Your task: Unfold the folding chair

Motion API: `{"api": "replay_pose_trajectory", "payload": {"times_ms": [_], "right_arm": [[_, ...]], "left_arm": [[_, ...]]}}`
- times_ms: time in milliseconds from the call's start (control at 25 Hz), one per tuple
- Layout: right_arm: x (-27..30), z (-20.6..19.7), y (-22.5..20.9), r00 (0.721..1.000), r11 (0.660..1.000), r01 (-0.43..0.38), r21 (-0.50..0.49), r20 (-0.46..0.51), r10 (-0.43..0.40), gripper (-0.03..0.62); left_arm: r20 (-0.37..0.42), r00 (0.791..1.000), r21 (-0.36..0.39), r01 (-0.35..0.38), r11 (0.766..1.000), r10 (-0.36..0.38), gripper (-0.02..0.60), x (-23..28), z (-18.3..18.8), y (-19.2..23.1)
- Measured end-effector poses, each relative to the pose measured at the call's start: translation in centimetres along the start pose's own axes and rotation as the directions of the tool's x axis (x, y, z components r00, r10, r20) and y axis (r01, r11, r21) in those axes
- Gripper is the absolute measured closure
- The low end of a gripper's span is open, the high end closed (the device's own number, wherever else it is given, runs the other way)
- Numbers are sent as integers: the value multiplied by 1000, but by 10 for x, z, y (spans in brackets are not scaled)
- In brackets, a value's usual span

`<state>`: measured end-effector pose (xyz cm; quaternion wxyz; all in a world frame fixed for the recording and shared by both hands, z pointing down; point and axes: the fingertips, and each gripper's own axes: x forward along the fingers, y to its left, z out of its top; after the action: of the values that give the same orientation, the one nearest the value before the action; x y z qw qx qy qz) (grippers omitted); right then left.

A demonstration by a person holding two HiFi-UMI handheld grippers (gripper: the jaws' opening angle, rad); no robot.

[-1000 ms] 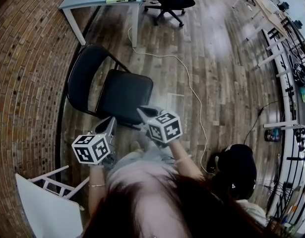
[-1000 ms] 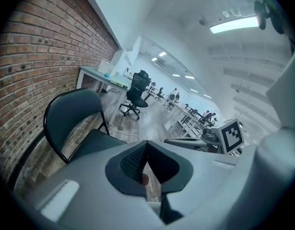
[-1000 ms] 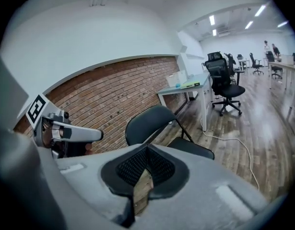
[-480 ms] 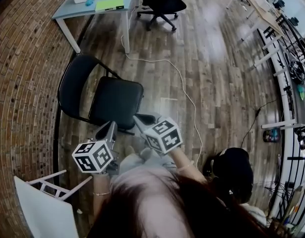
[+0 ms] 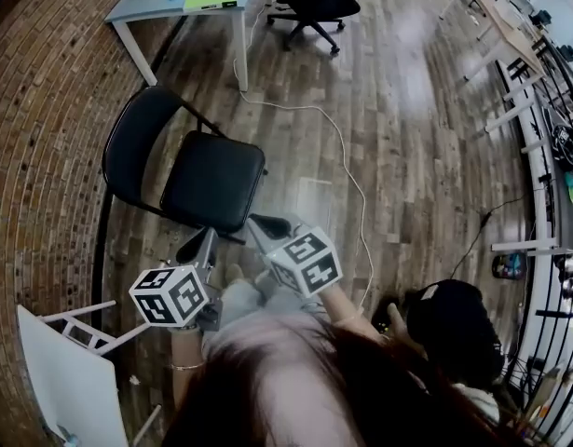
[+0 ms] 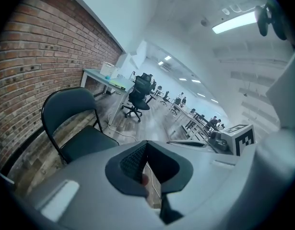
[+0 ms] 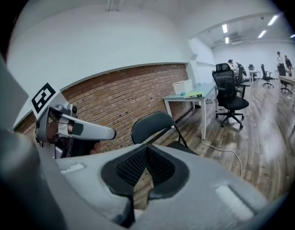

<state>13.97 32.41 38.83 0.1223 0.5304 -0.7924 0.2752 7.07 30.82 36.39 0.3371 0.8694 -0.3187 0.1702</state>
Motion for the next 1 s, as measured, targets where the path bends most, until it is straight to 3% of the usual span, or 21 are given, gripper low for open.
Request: {"api": "replay_pose_trajectory", "payload": {"times_ms": [240, 440, 1000], "right_arm": [[-14, 15, 4, 998, 998, 29, -60, 50, -26, 595], [-15, 19, 13, 998, 995, 41, -88, 53, -37, 595], [11, 16, 35, 999, 993, 29, -111, 20, -27, 595]], "left_arm": [[-5, 1000, 70, 11, 997, -11, 580, -6, -2, -24], [-20, 1000, 139, -17, 990, 20, 580, -9, 3, -18], [-30, 1000, 111, -2, 994, 5, 580, -20, 8, 10]]}}
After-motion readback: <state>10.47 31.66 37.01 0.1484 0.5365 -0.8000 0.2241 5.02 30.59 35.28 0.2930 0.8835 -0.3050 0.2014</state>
